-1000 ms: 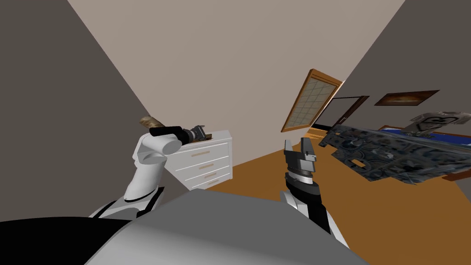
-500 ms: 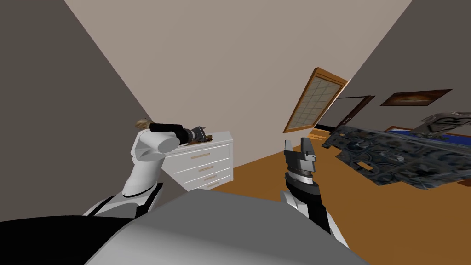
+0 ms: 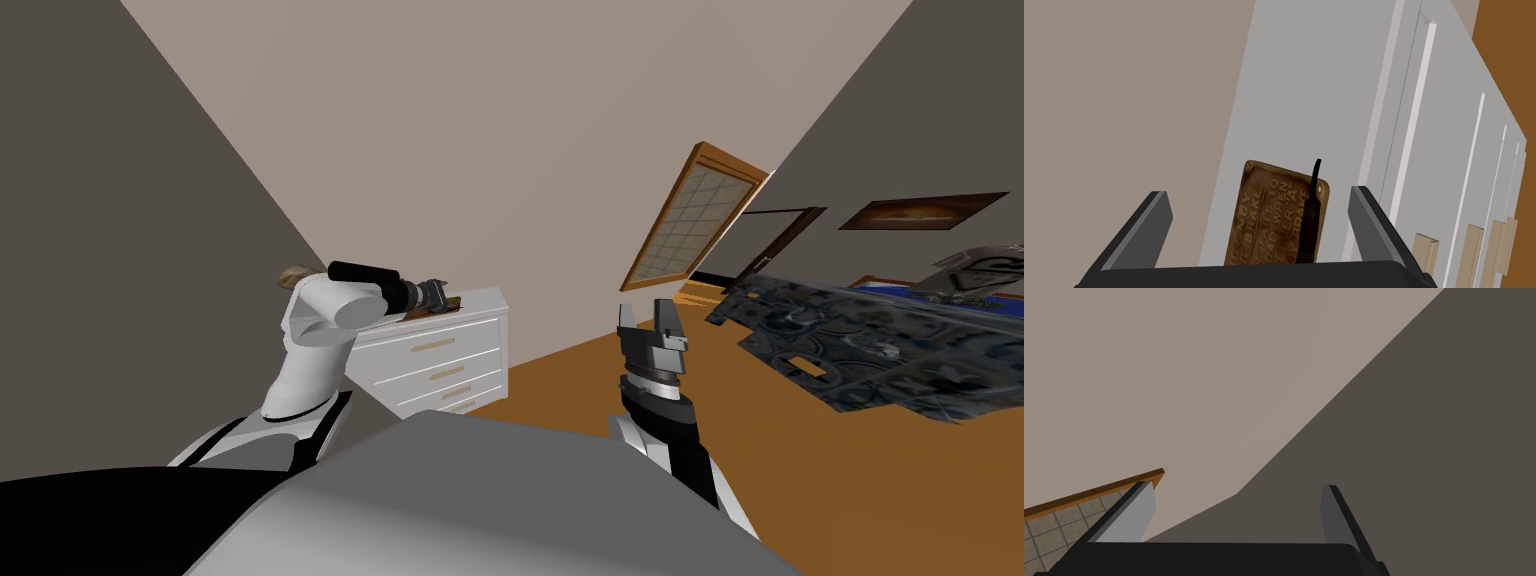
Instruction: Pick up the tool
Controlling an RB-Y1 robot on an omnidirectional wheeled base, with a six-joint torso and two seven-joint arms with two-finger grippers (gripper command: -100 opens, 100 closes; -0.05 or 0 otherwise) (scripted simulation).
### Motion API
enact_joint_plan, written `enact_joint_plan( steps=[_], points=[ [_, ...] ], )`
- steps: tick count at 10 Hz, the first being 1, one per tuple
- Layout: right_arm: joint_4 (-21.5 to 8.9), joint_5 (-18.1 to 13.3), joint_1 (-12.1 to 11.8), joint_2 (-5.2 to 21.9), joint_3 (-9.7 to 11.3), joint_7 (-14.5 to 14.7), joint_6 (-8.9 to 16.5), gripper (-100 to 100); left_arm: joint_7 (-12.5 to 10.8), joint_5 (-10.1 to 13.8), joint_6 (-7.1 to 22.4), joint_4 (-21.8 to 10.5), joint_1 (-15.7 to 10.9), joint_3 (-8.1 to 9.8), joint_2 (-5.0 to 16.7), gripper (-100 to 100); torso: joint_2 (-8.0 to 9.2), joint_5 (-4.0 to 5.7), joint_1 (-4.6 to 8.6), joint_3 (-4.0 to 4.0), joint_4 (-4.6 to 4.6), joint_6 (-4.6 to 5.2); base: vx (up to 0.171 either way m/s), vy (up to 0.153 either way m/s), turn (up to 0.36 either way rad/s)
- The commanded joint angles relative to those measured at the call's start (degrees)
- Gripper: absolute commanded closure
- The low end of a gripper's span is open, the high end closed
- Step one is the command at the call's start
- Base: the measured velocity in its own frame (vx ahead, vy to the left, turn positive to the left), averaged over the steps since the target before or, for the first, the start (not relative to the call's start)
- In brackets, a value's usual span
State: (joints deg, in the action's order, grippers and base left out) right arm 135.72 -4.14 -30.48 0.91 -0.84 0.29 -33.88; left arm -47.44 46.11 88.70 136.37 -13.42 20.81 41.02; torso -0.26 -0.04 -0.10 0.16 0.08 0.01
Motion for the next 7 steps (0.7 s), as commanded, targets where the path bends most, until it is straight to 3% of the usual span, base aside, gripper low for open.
enact_joint_plan(
  steps=[1, 7],
  points=[
    [0.00, 0.00, 0.00, 0.00, 0.00, 0.00, 0.00, 0, -1.10, 1.69, 2.86, 0.06, -0.46, -0.21, 1.15, -100, 0.00, 0.00, 0.00, 0.00, 0.00, 0.00, 0.079, 0.033, 0.020],
    [0.00, 0.00, 0.00, 0.00, 0.00, 0.00, 0.00, 0, -3.78, 5.59, 10.62, 0.34, -1.44, -1.00, 4.12, -100, 0.04, 0.00, 0.03, -0.02, -0.01, 0.00, 0.065, 0.019, 0.014]
  ],
)
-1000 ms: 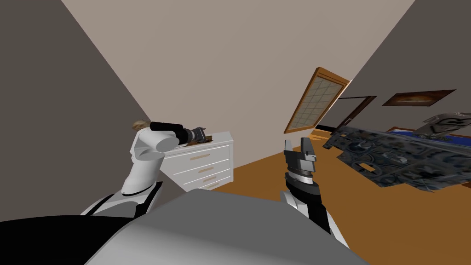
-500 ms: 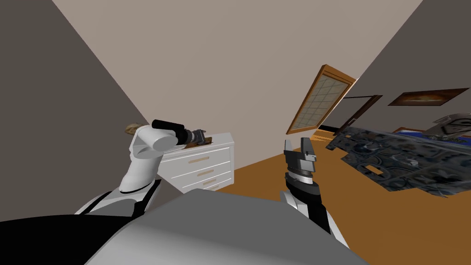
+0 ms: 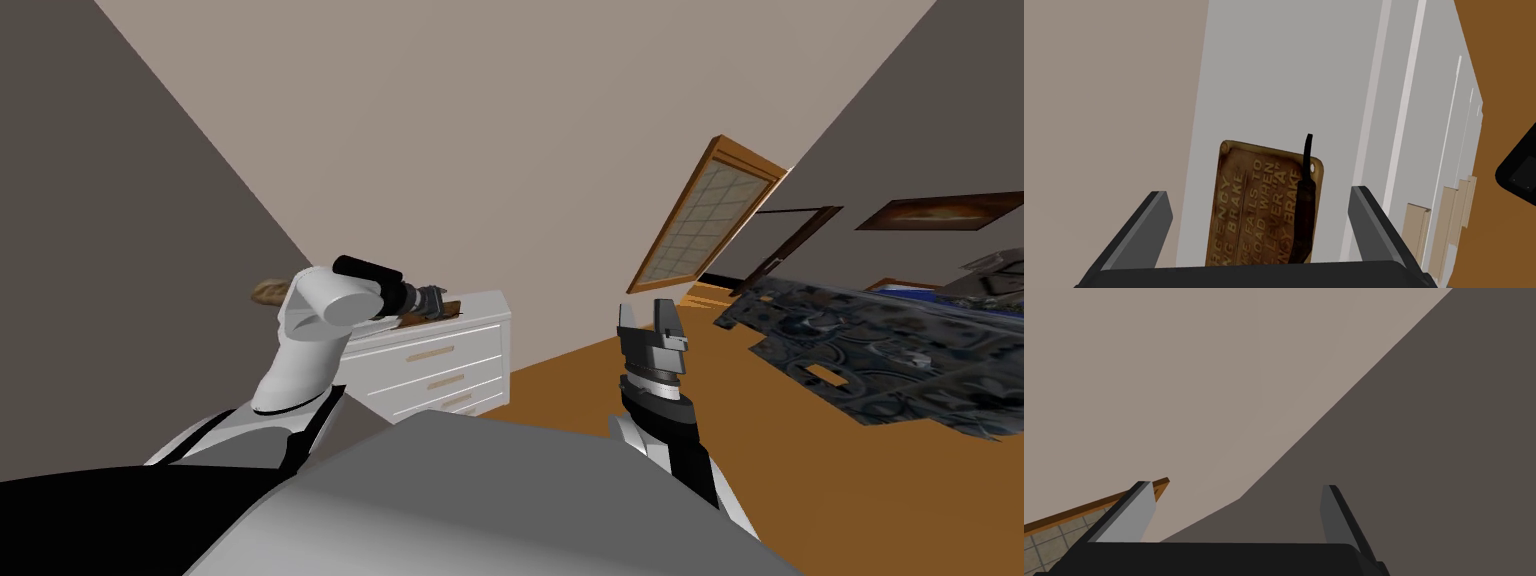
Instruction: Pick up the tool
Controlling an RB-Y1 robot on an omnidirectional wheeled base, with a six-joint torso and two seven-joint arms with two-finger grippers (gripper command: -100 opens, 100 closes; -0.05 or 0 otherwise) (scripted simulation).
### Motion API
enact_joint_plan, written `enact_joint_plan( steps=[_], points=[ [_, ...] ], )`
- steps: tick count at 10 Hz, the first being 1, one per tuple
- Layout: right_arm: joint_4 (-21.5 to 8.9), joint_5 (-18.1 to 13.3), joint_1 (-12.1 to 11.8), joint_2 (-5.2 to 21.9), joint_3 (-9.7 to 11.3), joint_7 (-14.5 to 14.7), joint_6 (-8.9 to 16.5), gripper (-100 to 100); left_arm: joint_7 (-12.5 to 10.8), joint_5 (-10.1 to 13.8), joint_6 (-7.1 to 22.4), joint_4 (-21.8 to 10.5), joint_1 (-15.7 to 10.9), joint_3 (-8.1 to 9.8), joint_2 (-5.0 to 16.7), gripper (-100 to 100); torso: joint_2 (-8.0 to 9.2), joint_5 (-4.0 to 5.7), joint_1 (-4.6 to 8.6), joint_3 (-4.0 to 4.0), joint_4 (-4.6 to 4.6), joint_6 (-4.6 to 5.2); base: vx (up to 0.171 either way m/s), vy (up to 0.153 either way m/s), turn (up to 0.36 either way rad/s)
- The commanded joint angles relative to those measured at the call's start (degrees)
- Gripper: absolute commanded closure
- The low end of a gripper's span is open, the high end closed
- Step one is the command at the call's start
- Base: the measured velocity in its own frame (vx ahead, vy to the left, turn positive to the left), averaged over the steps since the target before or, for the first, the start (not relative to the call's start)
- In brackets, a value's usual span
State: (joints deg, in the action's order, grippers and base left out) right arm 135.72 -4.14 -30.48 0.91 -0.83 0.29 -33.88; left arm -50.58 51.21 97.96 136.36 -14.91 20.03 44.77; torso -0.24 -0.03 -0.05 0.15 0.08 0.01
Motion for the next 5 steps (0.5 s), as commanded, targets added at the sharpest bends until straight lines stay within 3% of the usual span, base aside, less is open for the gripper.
enact_joint_plan(
  steps=[1, 5],
  points=[
    [0.00, 0.00, 0.00, 0.00, 0.00, 0.00, 0.00, 0, -1.38, 1.58, 2.86, 0.41, -0.11, -0.52, 1.25, -100, 0.00, 0.00, 0.00, 0.00, 0.00, 0.00, 0.095, 0.020, 0.027],
    [0.00, 0.00, 0.00, 0.00, 0.00, 0.00, 0.00, 0, -2.60, 3.38, 7.54, 0.47, -0.10, -1.19, 2.78, -100, 0.08, -0.01, -0.03, -0.04, -0.01, 0.00, 0.052, 0.021, 0.008]
  ],
)
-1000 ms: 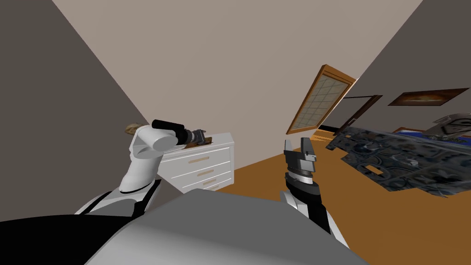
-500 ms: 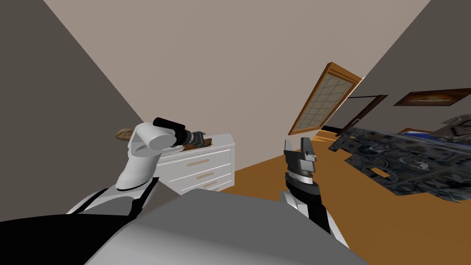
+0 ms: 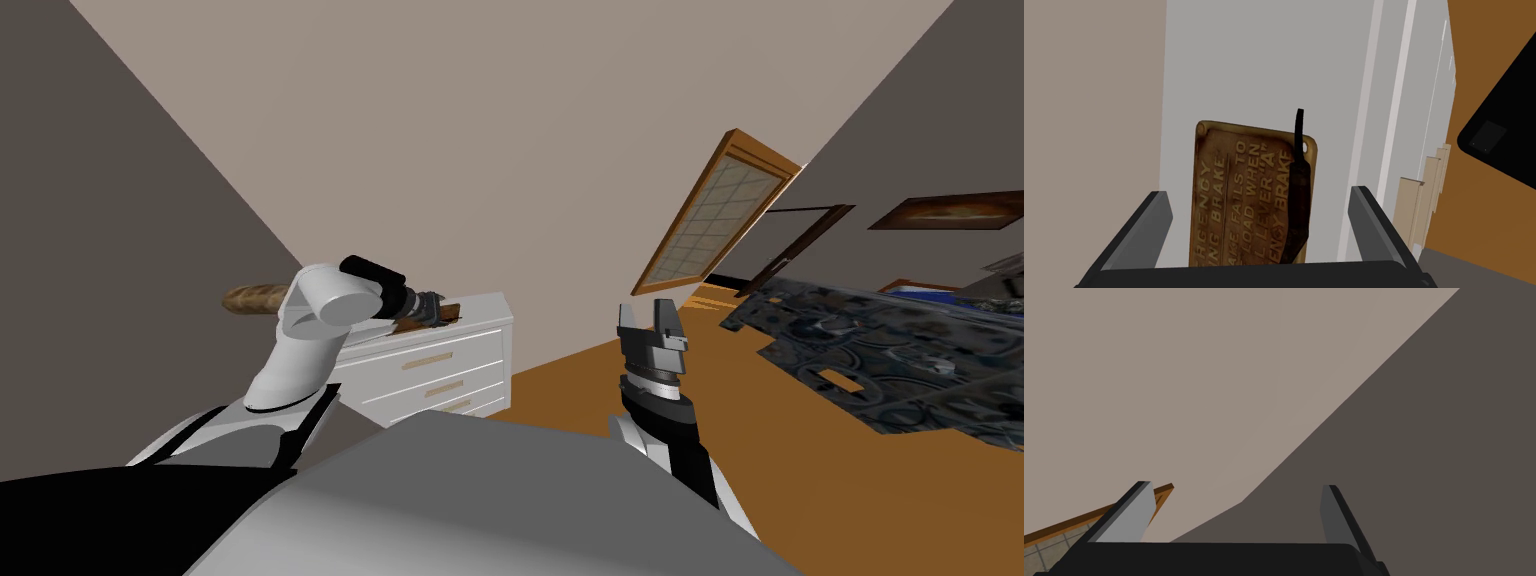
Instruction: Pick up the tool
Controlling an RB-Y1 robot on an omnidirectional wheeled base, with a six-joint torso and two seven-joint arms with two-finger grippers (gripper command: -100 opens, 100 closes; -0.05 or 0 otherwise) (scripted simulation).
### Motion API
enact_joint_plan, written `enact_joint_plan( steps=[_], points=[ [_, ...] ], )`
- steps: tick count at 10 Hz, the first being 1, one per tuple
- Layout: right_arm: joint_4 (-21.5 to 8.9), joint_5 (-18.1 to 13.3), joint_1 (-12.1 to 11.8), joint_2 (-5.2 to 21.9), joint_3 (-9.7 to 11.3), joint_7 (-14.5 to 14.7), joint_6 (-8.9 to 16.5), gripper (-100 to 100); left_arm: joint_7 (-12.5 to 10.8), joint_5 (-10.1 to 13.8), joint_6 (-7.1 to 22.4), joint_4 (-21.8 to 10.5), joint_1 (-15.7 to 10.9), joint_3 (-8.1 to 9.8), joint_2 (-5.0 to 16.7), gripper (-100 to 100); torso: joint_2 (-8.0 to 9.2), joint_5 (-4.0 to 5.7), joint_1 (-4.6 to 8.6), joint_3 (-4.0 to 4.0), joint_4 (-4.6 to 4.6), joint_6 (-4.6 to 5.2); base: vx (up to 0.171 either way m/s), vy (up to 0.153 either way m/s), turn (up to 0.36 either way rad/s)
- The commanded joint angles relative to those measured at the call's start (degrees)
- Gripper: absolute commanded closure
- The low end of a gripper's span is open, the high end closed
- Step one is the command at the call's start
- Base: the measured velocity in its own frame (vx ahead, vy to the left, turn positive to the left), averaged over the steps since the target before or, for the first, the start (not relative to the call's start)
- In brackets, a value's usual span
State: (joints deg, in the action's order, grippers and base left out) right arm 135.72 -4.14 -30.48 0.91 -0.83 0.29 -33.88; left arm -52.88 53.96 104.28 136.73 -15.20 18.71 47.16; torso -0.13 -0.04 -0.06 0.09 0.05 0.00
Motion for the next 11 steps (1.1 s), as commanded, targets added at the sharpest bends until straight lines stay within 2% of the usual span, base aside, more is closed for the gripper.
enact_joint_plan(
  steps=[1, 5, 6, 7, 8, 11],
  points=[
    [0.00, 0.00, 0.00, 0.00, 0.00, 0.00, 0.00, 0, -0.76, 1.32, 2.86, 0.08, 0.36, -0.24, 0.98, -100, 0.00, 0.00, 0.00, 0.00, 0.00, 0.00, 0.052, 0.015, 0.015],
    [0.00, 0.00, 0.00, 0.00, 0.00, 0.00, 0.00, 0, -1.44, 2.48, 6.96, -0.21, 1.42, -1.39, 1.66, -100, 0.05, 0.00, 0.02, -0.02, -0.01, 0.00, 0.034, 0.011, 0.006],
    [0.00, 0.00, 0.00, 0.00, 0.00, 0.00, 0.00, 0, -1.36, 1.99, 6.09, -0.36, 0.93, -1.63, 1.54, -100, 0.08, 0.00, 0.03, -0.04, -0.02, 0.00, 0.006, 0.003, 0.000],
    [0.00, 0.00, 0.00, 0.00, 0.00, 0.00, 0.00, 0, -1.46, 1.98, 6.30, -0.37, 0.94, -1.74, 1.54, 0, 0.12, 0.01, 0.05, -0.07, -0.03, 0.00, 0.000, 0.000, 0.000],
    [0.00, 0.00, 0.01, 0.00, 0.00, 0.00, 0.00, 0, 0.13, 0.39, 4.35, -2.15, 1.58, -2.59, 1.13, -100, 0.15, 0.01, 0.06, -0.08, -0.03, 0.00, -0.006, -0.012, -0.018],
    [0.00, 0.00, 0.01, 0.00, 0.00, 0.00, 0.00, 0, 2.49, -1.99, 1.44, -4.82, 2.54, -3.87, 0.51, -100, 0.18, 0.03, 0.14, -0.10, -0.04, 0.01, -0.007, -0.021, -0.014]
  ],
)
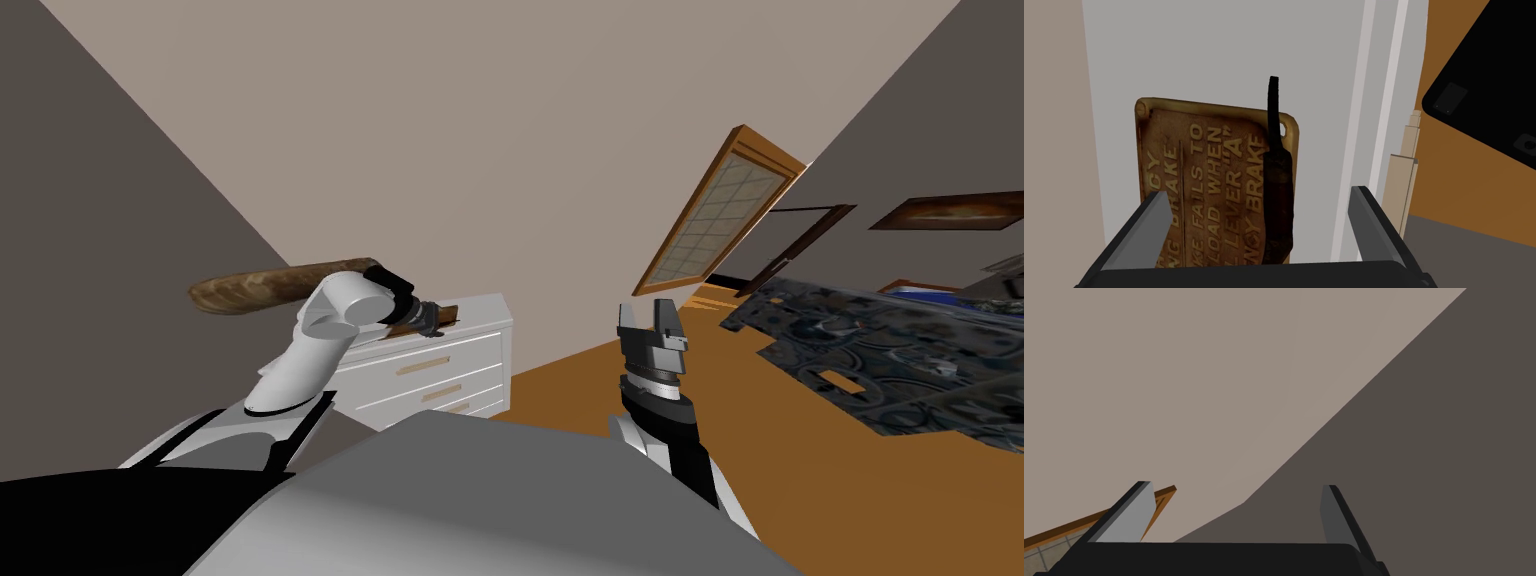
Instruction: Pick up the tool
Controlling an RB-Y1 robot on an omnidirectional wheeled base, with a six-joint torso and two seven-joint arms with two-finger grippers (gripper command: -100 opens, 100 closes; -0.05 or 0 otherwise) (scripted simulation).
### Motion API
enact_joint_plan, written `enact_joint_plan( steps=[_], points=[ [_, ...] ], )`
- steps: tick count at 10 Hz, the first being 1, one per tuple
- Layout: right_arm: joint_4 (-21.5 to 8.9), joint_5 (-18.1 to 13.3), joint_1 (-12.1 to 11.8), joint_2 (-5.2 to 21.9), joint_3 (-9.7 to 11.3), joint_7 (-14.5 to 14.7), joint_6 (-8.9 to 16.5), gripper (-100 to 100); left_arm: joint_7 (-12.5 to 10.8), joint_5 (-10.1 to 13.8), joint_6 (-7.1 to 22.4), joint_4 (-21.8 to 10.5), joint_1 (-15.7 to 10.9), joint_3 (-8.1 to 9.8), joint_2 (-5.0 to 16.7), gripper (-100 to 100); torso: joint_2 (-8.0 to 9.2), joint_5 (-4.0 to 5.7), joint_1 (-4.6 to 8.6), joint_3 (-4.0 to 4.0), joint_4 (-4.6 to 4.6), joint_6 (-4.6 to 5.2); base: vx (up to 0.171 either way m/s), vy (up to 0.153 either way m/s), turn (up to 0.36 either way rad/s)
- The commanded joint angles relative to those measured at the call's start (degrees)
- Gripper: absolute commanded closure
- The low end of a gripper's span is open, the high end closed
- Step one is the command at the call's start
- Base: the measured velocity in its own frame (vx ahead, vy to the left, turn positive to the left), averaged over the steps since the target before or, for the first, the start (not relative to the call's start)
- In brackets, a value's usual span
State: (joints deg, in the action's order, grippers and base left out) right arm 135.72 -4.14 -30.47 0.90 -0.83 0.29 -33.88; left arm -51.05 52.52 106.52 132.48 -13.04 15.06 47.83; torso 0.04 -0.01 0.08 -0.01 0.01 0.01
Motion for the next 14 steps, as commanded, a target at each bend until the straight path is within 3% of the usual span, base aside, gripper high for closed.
enact_joint_plan(
  steps=[1, 2, 6, 7, 8, 11, 12, 13, 14],
  points=[
    [0.00, 0.00, 0.00, 0.00, 0.00, 0.00, 0.00, 0, 0.00, 0.00, 0.00, 0.00, 0.00, 0.00, 0.00, -100, 0.00, 0.00, 0.00, 0.00, 0.00, 0.00, -0.001, -0.009, -0.002],
    [0.00, 0.00, 0.00, 0.00, 0.00, 0.00, 0.00, 0, 0.12, -0.07, -0.17, -0.07, 0.02, -0.05, -0.02, 100, 0.00, 0.00, -0.03, 0.00, 0.00, 0.00, 0.000, 0.000, 0.000],
    [0.00, 0.00, 0.00, 0.00, 0.00, 0.00, 0.00, 0, 0.12, -0.08, -0.16, -0.05, 0.00, -0.03, -0.01, 100, -0.02, -0.02, -0.08, 0.01, 0.01, -0.01, 0.000, 0.000, 0.000],
    [0.00, 0.00, 0.00, 0.00, 0.00, 0.00, 0.00, 0, 0.12, -0.08, -0.16, -0.05, 0.00, -0.03, -0.01, 0, -0.01, -0.02, -0.08, 0.01, 0.01, -0.01, 0.000, 0.000, 0.000],
    [0.00, 0.00, 0.00, 0.00, 0.00, 0.00, 0.00, 0, -1.30, 1.43, 1.62, 1.65, -0.41, 0.86, 0.36, 100, -0.01, -0.02, -0.08, 0.01, 0.01, -0.01, 0.006, 0.015, 0.022],
    [0.00, 0.00, 0.00, 0.00, 0.00, 0.00, 0.00, 0, -3.27, 3.42, 4.04, 3.88, -1.21, 1.93, 0.87, 100, -0.01, -0.05, -0.17, 0.01, 0.01, -0.02, 0.005, 0.020, 0.012],
    [0.00, 0.00, 0.00, 0.00, 0.00, 0.00, 0.00, 0, -2.52, 3.09, 3.27, 3.31, -0.84, 1.96, 0.81, 100, -0.01, -0.04, -0.17, 0.01, 0.01, -0.02, 0.002, 0.008, 0.002],
    [0.00, 0.00, 0.00, 0.00, 0.00, 0.00, 0.00, 0, -2.69, 3.22, 3.54, 3.41, -0.88, 2.06, 0.84, 0, -0.01, -0.04, -0.14, 0.01, 0.02, -0.02, 0.000, 0.000, 0.000],
    [0.00, 0.00, 0.00, 0.00, 0.00, 0.00, 0.00, 0, -2.87, 3.27, 1.90, 3.15, -1.76, 2.83, 1.23, -100, -0.01, -0.04, -0.11, 0.01, 0.02, -0.02, -0.015, -0.001, -0.013]
  ],
)
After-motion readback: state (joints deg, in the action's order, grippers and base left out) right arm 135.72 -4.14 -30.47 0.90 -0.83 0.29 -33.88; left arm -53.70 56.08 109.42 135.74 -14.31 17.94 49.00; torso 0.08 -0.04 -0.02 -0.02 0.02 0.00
